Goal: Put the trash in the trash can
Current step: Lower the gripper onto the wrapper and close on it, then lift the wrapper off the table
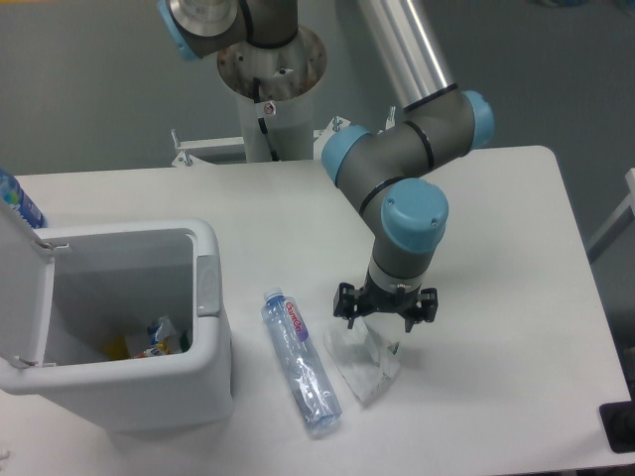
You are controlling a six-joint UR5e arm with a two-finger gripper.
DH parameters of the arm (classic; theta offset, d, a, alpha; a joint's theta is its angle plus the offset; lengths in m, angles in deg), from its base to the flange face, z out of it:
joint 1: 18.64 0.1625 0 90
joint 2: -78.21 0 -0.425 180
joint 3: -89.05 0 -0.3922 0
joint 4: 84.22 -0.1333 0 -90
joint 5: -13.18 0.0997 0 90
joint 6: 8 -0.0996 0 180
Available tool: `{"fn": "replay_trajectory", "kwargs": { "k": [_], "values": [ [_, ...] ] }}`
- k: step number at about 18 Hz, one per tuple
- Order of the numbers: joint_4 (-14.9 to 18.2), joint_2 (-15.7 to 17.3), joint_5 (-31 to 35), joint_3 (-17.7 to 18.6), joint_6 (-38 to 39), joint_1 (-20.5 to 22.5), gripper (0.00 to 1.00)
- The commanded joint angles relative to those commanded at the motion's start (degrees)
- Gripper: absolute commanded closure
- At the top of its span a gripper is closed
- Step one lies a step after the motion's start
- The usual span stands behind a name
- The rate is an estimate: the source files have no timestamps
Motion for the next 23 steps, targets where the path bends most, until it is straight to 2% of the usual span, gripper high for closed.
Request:
{"fn": "replay_trajectory", "kwargs": {
  "k": [4, 7, 9, 16, 20, 23],
  "values": [
    [0.0, -0.1, 2.0, 0.1, -0.2, 0.0, 0.85],
    [0.0, -1.1, 6.7, 0.1, -0.4, 0.0, 0.88],
    [0.1, -1.0, 6.7, -0.1, -0.5, 0.0, 1.0],
    [0.3, -0.1, 6.7, -1.7, -0.7, 0.5, 1.0],
    [0.4, 2.2, 5.8, -8.0, -2.5, 2.0, 1.0],
    [0.4, 3.7, 0.5, -12.0, -2.6, 3.3, 1.0]
  ]
}}
